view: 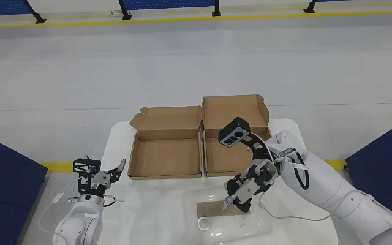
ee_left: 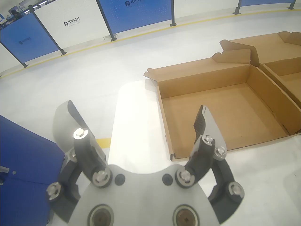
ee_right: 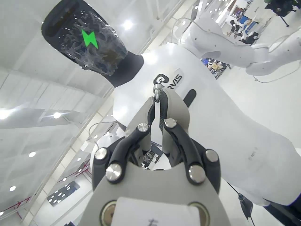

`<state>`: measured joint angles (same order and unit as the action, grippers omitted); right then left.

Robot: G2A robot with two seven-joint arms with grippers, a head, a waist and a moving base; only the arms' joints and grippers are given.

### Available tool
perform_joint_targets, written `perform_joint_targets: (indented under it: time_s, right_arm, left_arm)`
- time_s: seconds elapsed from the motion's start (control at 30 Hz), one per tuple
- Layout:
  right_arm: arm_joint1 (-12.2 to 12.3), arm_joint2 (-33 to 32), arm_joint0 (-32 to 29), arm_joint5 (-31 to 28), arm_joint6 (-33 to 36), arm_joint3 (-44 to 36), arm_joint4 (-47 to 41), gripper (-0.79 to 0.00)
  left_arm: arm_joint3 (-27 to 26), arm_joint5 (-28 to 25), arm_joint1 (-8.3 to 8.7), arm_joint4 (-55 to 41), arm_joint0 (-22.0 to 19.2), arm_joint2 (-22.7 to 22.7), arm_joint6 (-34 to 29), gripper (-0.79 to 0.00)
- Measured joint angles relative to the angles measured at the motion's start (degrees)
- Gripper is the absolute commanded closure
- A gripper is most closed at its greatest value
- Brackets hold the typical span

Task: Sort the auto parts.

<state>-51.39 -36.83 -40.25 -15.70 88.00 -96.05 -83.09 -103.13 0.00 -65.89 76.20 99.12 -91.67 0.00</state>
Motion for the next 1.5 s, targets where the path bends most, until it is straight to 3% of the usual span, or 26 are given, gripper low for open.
perform_joint_targets:
  time_s: [0.4,0.6,0.83,1.17,1.5]
  right_arm:
    - [-0.18,-0.79,-0.81,0.55,-1.58,-0.99,0.26,0.000]
    - [-2.02,-2.27,-3.27,1.66,0.02,-1.52,-9.33,0.000]
    - [-4.69,-2.66,-2.72,5.35,0.00,0.48,-14.57,0.000]
    - [-4.99,-3.25,-3.55,5.51,-1.36,-0.53,-15.73,0.000]
    - [-7.05,-7.07,-6.53,10.37,-3.64,-1.18,-21.76,0.000]
  left_arm:
    - [0.00,0.00,0.00,0.00,0.00,0.00,0.00,-0.785]
    - [0.00,0.00,0.00,0.00,0.00,0.00,0.00,-0.785]
    - [0.00,0.00,0.00,0.00,0.00,0.00,0.00,-0.785]
    - [0.00,0.00,0.00,0.00,0.00,0.00,0.00,-0.785]
    - [0.00,0.00,0.00,0.00,0.00,0.00,0.00,-0.785]
